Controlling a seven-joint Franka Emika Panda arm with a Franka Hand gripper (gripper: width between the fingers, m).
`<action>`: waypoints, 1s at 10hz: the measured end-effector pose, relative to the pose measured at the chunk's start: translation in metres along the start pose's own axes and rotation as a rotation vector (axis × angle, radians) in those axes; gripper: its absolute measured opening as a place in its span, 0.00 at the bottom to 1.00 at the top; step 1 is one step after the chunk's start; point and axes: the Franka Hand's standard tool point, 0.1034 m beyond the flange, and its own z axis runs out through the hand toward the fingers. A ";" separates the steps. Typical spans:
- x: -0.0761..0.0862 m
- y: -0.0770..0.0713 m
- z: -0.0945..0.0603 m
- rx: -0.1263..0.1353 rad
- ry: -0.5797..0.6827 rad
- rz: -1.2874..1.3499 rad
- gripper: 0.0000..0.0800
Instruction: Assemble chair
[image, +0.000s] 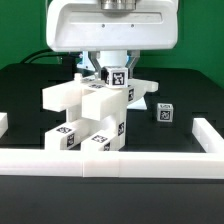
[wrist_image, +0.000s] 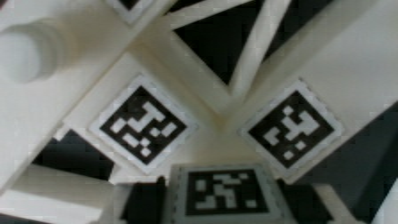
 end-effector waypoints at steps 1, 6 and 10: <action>0.000 0.001 0.000 0.011 0.004 0.072 0.36; 0.002 -0.001 0.000 0.017 0.011 0.408 0.36; 0.003 -0.003 0.001 0.052 0.010 0.857 0.36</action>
Offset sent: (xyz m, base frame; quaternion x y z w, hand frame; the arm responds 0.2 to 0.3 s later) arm 0.0000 0.0000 0.0000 0.0000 0.0000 0.1296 0.9916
